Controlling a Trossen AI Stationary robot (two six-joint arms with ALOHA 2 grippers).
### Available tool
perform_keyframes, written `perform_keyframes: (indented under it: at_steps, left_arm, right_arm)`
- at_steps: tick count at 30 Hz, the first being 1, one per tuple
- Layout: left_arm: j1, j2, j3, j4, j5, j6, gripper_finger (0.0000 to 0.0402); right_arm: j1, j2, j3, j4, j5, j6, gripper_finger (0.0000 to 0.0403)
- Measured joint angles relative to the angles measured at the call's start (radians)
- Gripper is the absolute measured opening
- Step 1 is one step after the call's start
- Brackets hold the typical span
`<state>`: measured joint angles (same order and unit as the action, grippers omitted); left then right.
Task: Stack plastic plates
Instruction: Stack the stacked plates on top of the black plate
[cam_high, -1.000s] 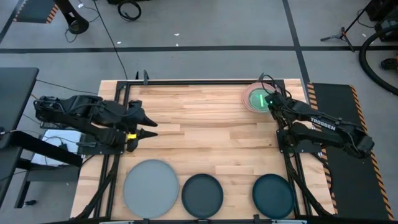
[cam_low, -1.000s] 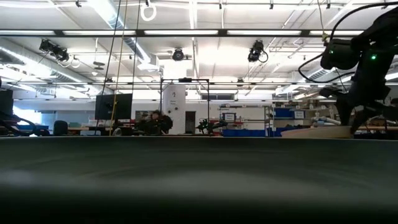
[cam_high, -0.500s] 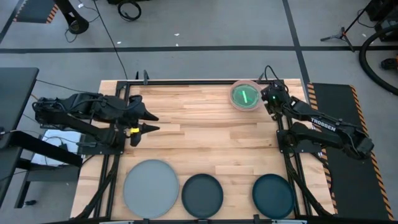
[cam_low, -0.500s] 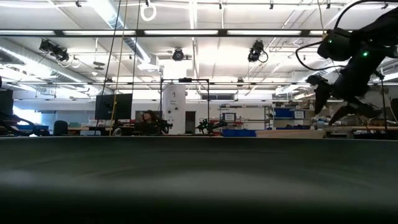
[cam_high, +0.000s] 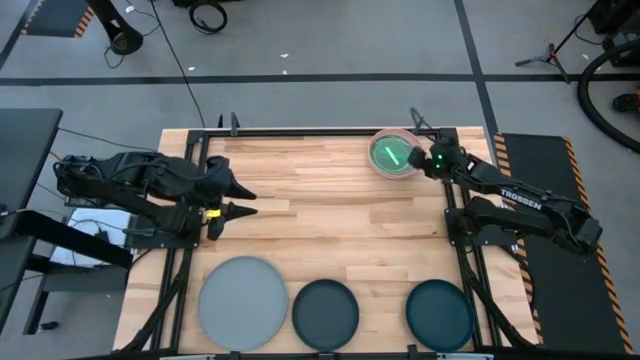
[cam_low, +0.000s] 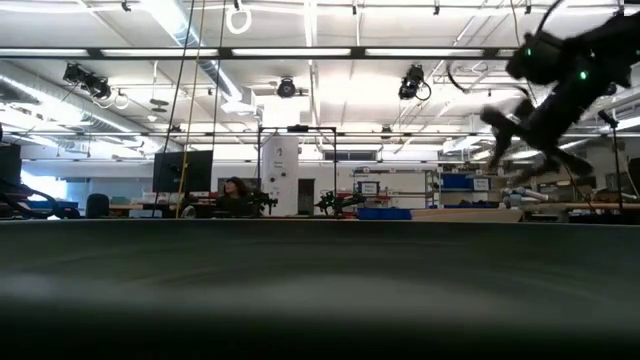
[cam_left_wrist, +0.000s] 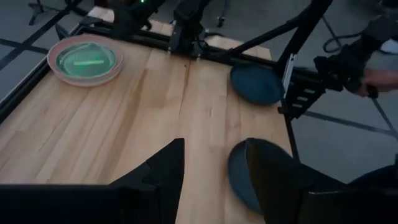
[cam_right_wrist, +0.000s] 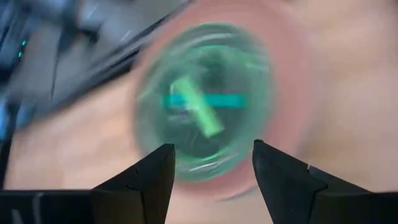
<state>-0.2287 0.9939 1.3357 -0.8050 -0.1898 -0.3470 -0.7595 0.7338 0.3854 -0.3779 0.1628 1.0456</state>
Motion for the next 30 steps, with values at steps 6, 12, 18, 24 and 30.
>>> perform_keyframes:
  at_steps: [6, 12, 18, 24, 30]
  left_arm:
    - [0.001, 0.0, 0.0, 0.077, 0.096, 0.051, 0.0176]
    - [0.014, 0.008, 0.0, 0.231, 0.098, 0.178, 0.0176]
    - [0.069, 0.029, 0.001, 0.343, 0.097, 0.254, 0.0176]
    - [0.093, 0.055, 0.001, 0.314, 0.093, 0.222, 0.0176]
    - [0.085, 0.067, 0.0, 0.246, 0.042, 0.149, 0.0176]
  right_arm:
    - [0.124, 0.007, 0.176, -0.141, -0.069, -0.473, 0.022]
    - [0.228, 0.131, 0.333, -0.462, -0.071, -0.86, 0.022]
    - [0.359, 0.378, 0.354, -0.5, -0.074, -1.14, 0.022]
    - [0.436, 0.569, 0.352, -0.508, 0.125, -1.255, 0.022]
    - [0.387, 0.606, 0.352, -0.46, 0.149, -1.339, 0.022]
